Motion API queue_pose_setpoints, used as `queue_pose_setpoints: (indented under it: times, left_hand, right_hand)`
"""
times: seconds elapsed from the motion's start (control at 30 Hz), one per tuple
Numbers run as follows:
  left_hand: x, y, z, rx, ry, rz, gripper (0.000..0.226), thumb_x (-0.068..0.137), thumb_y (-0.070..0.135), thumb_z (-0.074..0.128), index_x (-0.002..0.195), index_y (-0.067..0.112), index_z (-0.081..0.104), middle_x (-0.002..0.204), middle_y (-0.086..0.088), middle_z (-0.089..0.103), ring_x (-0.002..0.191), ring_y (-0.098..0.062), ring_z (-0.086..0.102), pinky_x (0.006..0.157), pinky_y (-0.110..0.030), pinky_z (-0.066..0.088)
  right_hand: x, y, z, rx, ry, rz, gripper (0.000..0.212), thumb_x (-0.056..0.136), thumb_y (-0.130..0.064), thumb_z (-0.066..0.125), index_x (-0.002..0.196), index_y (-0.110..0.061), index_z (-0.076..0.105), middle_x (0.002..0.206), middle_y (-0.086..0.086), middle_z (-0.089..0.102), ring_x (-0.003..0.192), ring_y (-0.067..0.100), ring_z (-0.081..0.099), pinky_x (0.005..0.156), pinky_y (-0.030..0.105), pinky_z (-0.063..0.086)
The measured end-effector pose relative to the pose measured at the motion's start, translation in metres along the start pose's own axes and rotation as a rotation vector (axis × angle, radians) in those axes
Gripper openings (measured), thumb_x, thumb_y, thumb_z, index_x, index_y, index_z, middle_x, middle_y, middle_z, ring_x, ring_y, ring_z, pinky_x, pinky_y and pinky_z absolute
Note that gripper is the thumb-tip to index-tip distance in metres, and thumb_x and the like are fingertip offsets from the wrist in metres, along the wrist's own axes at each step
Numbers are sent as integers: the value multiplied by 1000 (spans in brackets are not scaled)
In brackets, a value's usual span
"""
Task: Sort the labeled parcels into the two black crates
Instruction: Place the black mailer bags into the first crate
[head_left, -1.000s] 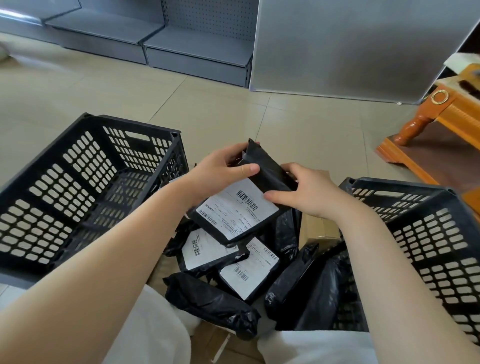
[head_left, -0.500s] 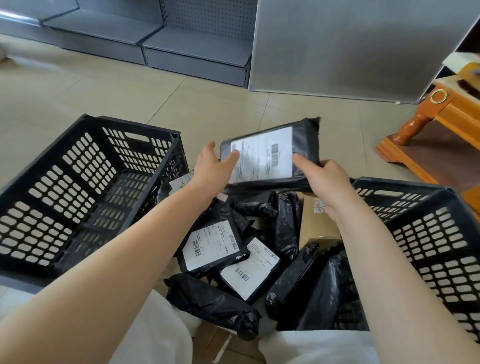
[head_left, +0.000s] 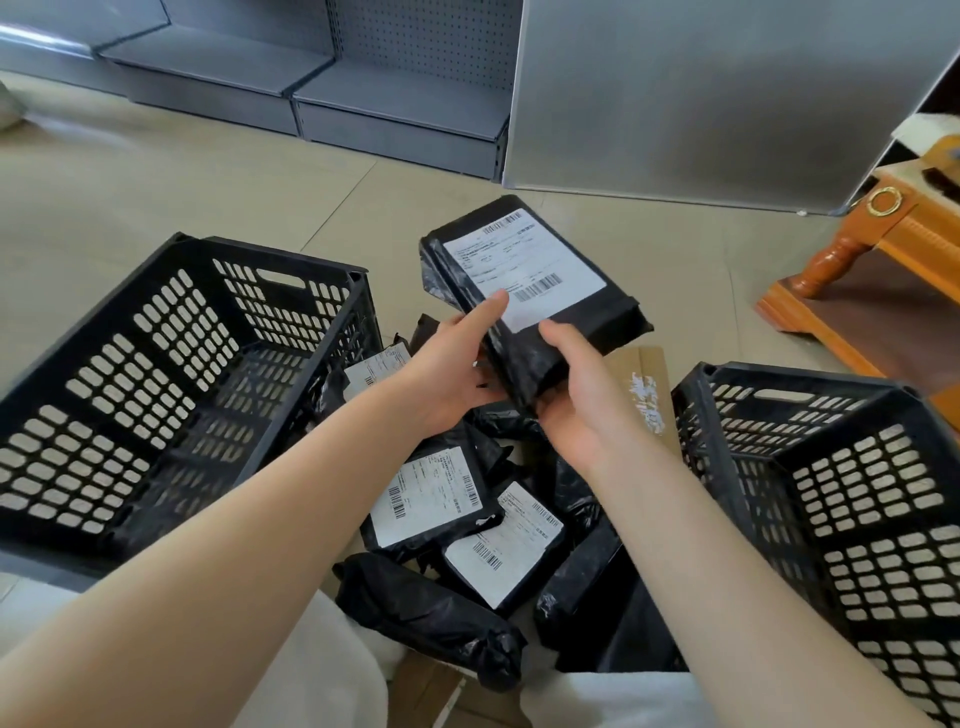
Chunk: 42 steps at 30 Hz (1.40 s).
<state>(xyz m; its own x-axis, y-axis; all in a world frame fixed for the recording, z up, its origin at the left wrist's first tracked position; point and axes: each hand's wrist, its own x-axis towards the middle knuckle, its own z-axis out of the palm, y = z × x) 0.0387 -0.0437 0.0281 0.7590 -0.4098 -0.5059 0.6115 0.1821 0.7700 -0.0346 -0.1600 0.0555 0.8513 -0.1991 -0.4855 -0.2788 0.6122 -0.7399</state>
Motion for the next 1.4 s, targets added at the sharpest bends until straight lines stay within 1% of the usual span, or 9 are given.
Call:
queue_pose_setpoints:
  times: [0.17, 0.43, 0.6, 0.73, 0.87, 0.93, 1.07, 1.27, 1.4]
  left_hand:
    - [3, -6, -2, -19, 51, 76, 64, 82, 33, 77, 137, 19, 47, 122, -4, 70, 106, -25, 71, 92, -46, 56]
    - [-1, 6, -9, -55, 136, 161, 43, 92, 17, 68, 132, 15, 51, 119, -7, 71, 104, -26, 71, 94, -45, 56]
    - [-7, 28, -26, 24, 224, 187, 25, 102, 20, 52, 126, 19, 57, 115, -5, 72, 100, -26, 71, 90, -47, 57]
    - [-6, 58, -64, 204, 374, 261, 32, 103, 21, 47, 133, 24, 56, 116, 2, 70, 103, -20, 68, 90, -42, 57]
    - [-3, 81, -109, 246, 474, 330, 24, 102, 17, 44, 116, 27, 62, 109, 5, 71, 100, -17, 69, 87, -37, 58]
    - [0, 90, -133, 247, 526, 353, 25, 102, 16, 42, 113, 28, 61, 107, 6, 71, 97, -15, 69, 83, -33, 57]
    - [5, 97, -190, 322, 677, 371, 31, 100, 19, 41, 120, 30, 62, 109, 6, 68, 103, -18, 66, 91, -36, 55]
    - [11, 80, -245, 349, 848, 345, 30, 99, 16, 38, 102, 28, 65, 80, 13, 57, 77, -12, 55, 72, -28, 44]
    - [15, 61, -276, 400, 992, 377, 26, 100, 21, 39, 108, 21, 63, 78, 14, 53, 67, -3, 48, 60, -21, 38]
  right_hand:
    - [3, 19, 7, -113, 22, -30, 35, 89, -22, 71, 124, -18, 66, 108, 0, 76, 95, 14, 74, 69, 26, 58]
    - [9, 31, 11, -319, 76, 16, 47, 84, -51, 73, 119, -20, 67, 99, -5, 69, 89, 9, 63, 94, 28, 55]
    - [16, 28, 20, -267, 90, -18, 49, 91, -57, 60, 122, -20, 62, 106, 5, 71, 95, 14, 68, 82, 25, 55]
    - [28, 23, 25, -305, 129, -74, 30, 97, -53, 52, 98, -23, 57, 102, 8, 66, 94, 17, 66, 92, 30, 51]
    - [40, 37, 35, -437, 153, -84, 62, 92, -56, 55, 128, -6, 51, 127, 23, 55, 119, 36, 56, 104, 44, 48]
    - [44, 49, 38, -567, 119, -69, 73, 81, -63, 56, 136, -15, 52, 128, 16, 61, 117, 31, 60, 101, 41, 49]
    - [43, 80, 46, -958, -44, -234, 51, 97, -40, 56, 143, -24, 44, 135, -8, 55, 114, 13, 57, 98, 30, 42]
    - [61, 160, 96, -1397, -586, -334, 49, 103, -30, 47, 151, -27, 38, 160, 1, 29, 147, 20, 24, 117, 36, 27]
    - [79, 197, 135, -1429, -511, -287, 63, 102, -41, 47, 157, -28, 18, 167, 8, -1, 152, 28, 5, 116, 46, 27]
